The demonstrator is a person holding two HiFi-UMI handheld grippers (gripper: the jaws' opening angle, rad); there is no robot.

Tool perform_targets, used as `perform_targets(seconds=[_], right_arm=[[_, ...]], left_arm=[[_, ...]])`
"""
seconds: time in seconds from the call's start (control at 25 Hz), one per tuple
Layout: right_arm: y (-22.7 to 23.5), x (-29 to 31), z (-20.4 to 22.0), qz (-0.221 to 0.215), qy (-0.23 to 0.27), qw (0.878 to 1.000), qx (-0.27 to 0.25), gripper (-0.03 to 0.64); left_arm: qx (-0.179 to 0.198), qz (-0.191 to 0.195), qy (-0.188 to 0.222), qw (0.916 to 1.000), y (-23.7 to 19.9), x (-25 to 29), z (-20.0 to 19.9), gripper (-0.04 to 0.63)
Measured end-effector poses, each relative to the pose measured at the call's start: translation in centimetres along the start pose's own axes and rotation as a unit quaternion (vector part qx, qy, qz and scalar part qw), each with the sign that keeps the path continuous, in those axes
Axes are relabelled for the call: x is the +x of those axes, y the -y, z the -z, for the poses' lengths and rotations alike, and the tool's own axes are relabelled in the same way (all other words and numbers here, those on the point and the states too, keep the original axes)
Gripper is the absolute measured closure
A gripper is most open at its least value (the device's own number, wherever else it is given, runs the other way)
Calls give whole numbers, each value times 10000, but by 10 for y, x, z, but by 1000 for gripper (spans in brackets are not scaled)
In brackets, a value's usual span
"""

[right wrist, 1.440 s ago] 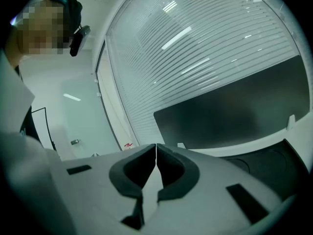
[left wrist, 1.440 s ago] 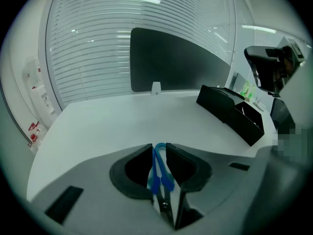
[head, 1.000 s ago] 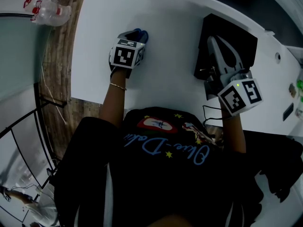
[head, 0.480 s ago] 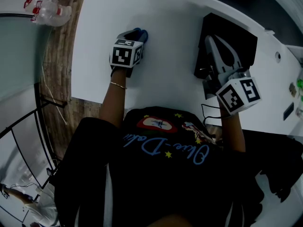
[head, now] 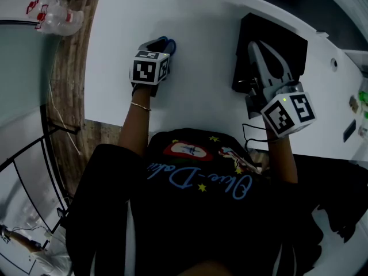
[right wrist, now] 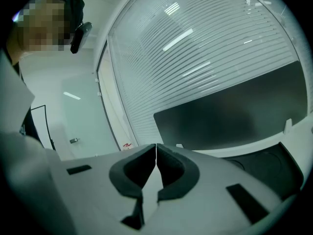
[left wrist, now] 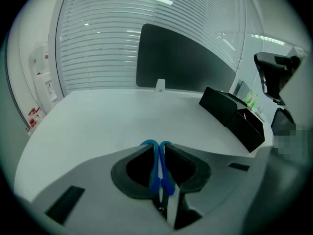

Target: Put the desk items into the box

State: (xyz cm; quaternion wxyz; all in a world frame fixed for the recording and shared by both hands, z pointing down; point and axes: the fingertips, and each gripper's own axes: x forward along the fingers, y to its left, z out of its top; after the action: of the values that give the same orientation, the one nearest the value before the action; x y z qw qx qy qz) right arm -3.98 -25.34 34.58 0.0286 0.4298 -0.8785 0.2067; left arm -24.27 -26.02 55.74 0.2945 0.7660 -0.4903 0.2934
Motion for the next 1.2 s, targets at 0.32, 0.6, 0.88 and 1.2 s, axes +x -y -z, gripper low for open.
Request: perform_targets(seconds=[0.32, 0.6, 0.88, 1.2], right_arm=[[-6, -2, -4, -92, 93, 9999, -31, 606], [-11, -9, -9, -174, 187, 9996, -74, 606], [-16, -21, -19, -260, 398, 9988, -98, 606], [-23, -35, -31, -302, 596, 9975, -249, 606]], left_arm=[[200, -154, 159, 9996, 5, -20, -10, 518], [370, -182, 393, 9984, 17, -42, -21, 520], [476, -205, 570, 9970, 31, -63, -25, 520], [639, -178, 834, 9943, 48, -90, -31, 520]])
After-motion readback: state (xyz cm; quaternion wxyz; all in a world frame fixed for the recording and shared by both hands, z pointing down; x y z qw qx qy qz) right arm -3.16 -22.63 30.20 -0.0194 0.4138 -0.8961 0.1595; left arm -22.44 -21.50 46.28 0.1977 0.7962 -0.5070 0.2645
